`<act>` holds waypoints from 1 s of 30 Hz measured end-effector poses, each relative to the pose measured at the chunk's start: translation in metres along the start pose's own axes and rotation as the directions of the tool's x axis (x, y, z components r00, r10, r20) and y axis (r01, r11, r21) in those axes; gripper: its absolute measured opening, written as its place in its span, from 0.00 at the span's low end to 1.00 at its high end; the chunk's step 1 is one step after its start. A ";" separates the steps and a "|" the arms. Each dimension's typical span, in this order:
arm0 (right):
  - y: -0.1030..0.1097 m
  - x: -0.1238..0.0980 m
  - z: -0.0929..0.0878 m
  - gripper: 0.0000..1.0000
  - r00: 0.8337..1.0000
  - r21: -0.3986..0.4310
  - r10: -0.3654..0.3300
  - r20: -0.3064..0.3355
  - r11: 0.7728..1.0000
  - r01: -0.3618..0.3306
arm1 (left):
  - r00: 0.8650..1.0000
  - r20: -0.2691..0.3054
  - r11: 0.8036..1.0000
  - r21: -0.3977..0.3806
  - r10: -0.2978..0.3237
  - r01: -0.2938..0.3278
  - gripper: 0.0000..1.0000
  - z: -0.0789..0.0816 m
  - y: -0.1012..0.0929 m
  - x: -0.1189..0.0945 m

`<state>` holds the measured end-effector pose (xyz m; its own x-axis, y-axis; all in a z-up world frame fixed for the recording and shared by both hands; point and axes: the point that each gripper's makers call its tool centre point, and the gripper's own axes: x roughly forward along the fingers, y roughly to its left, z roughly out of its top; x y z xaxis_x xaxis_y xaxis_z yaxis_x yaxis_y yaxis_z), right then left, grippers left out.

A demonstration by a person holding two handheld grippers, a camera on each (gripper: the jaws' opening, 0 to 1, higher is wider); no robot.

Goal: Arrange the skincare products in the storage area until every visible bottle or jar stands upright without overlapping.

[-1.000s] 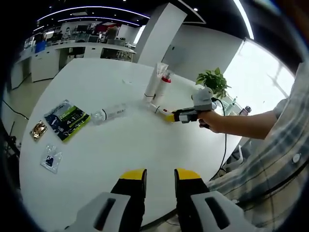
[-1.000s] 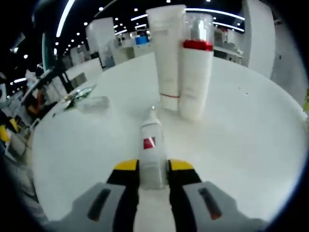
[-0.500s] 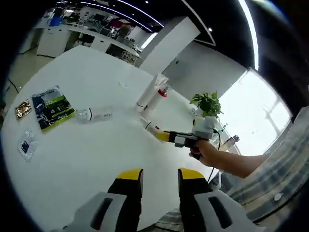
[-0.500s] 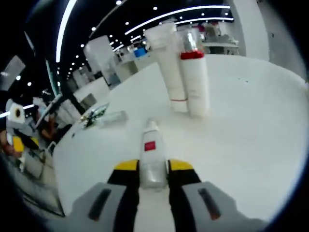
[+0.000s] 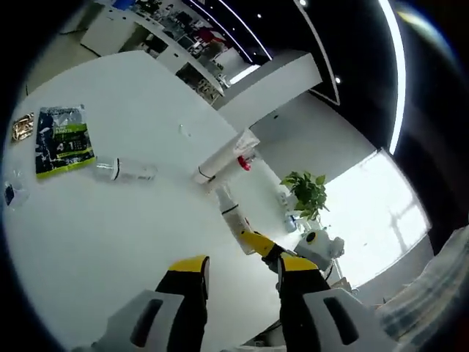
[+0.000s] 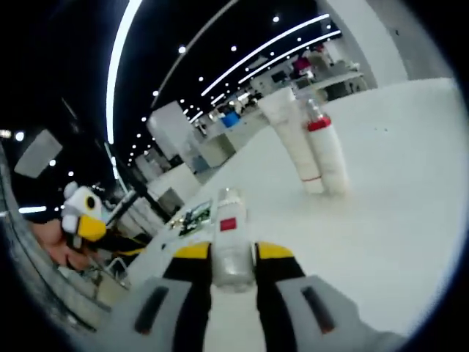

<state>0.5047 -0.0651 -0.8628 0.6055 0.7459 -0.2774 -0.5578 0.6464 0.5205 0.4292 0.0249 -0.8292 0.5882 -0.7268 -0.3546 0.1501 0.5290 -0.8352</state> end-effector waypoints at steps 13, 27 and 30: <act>0.063 -0.003 0.015 0.20 0.988 -0.074 0.151 0.042 0.986 -0.148 | 0.996 0.048 0.995 -0.070 -0.072 0.075 0.43 0.017 -0.024 0.014; 0.092 -0.020 0.031 0.20 0.978 -0.232 0.201 0.051 0.955 -0.184 | 0.994 0.038 0.990 -0.093 -0.105 0.108 0.36 0.013 -0.033 0.026; 0.090 -0.020 0.031 0.20 0.979 -0.231 0.198 0.050 0.956 -0.182 | 0.992 0.050 0.985 -0.123 -0.114 0.119 0.36 0.014 -0.035 0.028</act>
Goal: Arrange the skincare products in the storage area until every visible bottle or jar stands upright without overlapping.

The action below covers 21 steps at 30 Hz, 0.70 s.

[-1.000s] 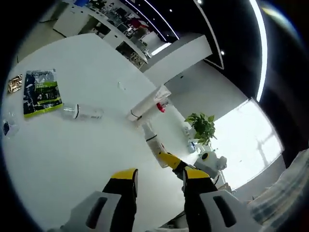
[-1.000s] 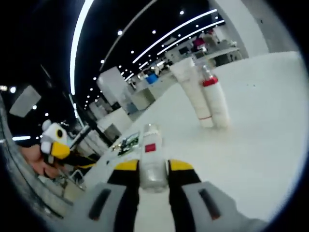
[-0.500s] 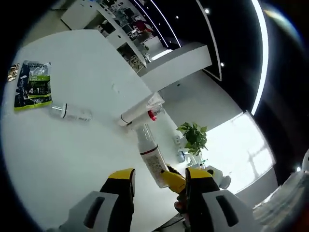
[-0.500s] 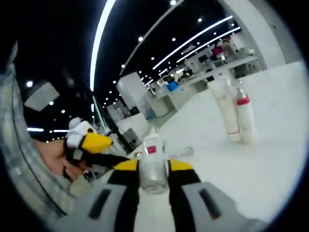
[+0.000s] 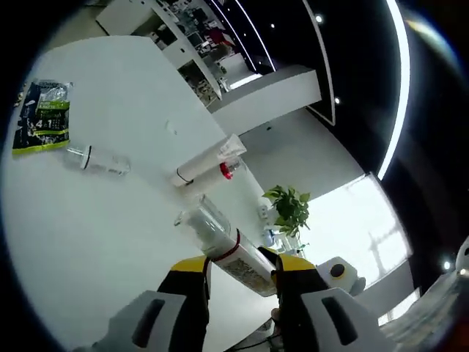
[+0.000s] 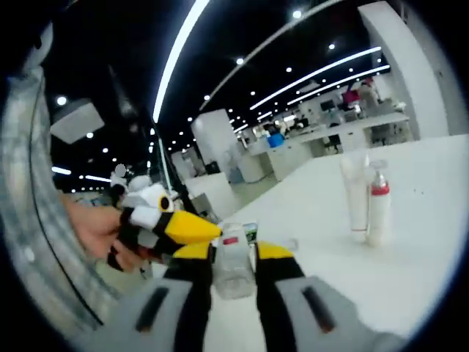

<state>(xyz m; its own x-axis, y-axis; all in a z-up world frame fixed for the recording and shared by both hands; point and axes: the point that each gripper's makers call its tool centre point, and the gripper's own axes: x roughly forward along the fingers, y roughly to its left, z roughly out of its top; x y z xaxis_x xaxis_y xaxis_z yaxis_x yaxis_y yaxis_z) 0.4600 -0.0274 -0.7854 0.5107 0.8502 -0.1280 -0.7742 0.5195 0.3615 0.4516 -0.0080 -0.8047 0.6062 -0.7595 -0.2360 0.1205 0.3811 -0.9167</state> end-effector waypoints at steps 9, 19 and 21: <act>0.007 -0.001 -0.001 0.20 1.000 0.011 0.023 -0.003 1.000 -0.023 | 1.000 0.016 0.998 -0.061 -0.019 0.020 0.34 0.000 0.001 0.006; 0.012 0.008 -0.004 0.20 0.998 -0.011 0.063 -0.027 0.998 -0.064 | 0.999 0.034 1.000 -0.014 -0.027 0.027 0.27 0.007 -0.001 0.004; 0.012 0.010 -0.006 0.21 0.997 -0.022 0.068 -0.039 0.997 -0.069 | 0.999 0.039 0.999 0.034 -0.037 0.035 0.25 0.010 -0.003 0.003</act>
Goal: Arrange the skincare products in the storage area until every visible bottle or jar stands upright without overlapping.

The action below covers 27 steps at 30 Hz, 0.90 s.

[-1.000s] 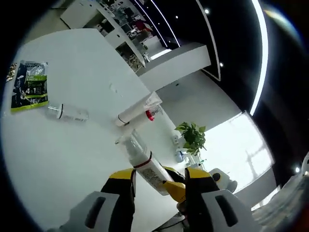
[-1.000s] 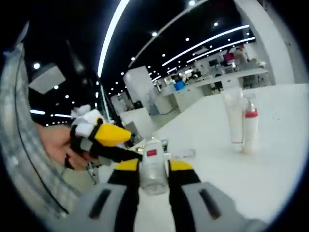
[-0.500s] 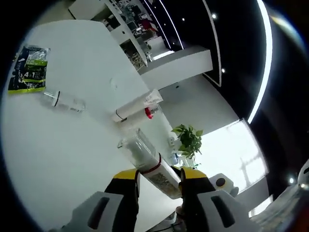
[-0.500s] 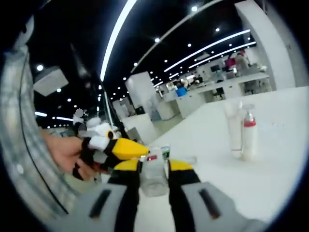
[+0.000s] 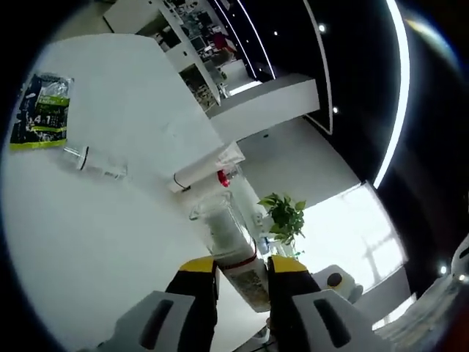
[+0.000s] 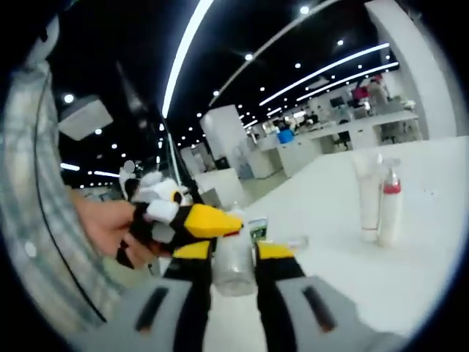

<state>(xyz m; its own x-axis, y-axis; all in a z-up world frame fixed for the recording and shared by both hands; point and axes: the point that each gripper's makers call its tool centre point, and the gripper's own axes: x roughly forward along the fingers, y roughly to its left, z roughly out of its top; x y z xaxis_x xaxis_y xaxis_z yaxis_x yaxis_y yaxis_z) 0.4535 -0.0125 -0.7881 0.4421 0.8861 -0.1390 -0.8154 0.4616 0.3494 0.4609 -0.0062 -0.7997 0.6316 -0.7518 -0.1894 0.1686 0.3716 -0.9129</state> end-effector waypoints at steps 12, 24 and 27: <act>0.006 0.005 -0.004 0.22 0.999 0.045 0.044 -0.031 0.998 -0.043 | 0.997 -0.070 0.977 0.215 0.011 0.005 0.21 -0.002 -0.005 -0.003; 0.008 -0.006 0.011 0.26 0.995 0.183 0.084 0.047 0.979 -0.091 | 0.988 -0.144 0.918 0.396 0.053 0.009 0.20 -0.005 0.002 -0.014; 0.005 -0.007 0.017 0.26 0.995 0.182 0.082 0.059 0.979 -0.092 | 0.980 -0.180 0.876 0.482 0.083 0.015 0.20 -0.010 0.004 -0.016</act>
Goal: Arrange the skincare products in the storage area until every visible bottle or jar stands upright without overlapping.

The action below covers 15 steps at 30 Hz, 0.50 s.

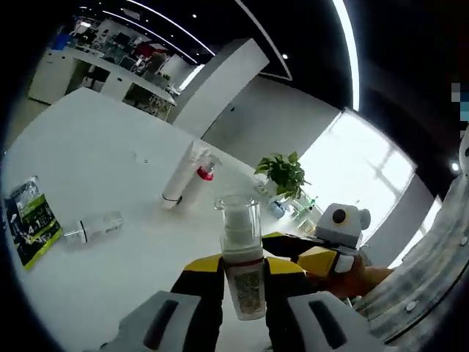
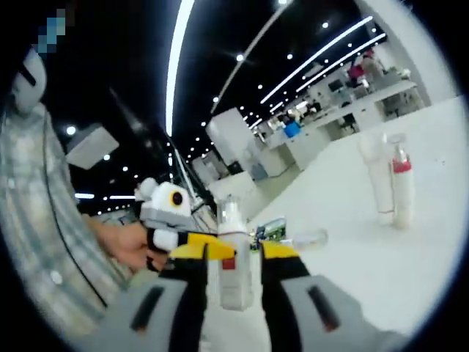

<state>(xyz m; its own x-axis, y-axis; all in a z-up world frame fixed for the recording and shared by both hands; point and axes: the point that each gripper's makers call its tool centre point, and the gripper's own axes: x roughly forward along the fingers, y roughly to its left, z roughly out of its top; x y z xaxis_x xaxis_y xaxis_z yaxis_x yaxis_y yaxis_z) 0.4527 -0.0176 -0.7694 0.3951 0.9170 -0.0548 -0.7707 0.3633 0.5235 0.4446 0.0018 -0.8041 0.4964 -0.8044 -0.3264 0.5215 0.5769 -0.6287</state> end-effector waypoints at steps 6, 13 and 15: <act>0.009 0.008 -0.001 0.26 0.998 -0.040 0.038 -0.041 0.998 -0.040 | 0.995 -0.090 0.981 0.184 -0.044 0.060 0.20 -0.010 -0.019 0.007; 0.014 0.009 -0.018 0.23 0.988 -0.096 0.051 -0.144 0.993 -0.065 | 0.979 -0.201 0.920 0.380 -0.023 0.100 0.20 -0.023 -0.024 0.007; 0.016 0.008 -0.023 0.21 0.983 -0.113 0.057 -0.172 0.991 -0.078 | 0.973 -0.233 0.901 0.420 -0.006 0.106 0.20 -0.027 -0.020 0.006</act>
<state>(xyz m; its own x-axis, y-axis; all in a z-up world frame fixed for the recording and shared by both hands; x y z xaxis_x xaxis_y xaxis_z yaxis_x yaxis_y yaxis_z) 0.4324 -0.0003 -0.7811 0.2581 0.9510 -0.1704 -0.8505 0.3073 0.4269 0.4177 -0.0185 -0.8125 0.3180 -0.8189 -0.4778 0.8141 0.4941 -0.3051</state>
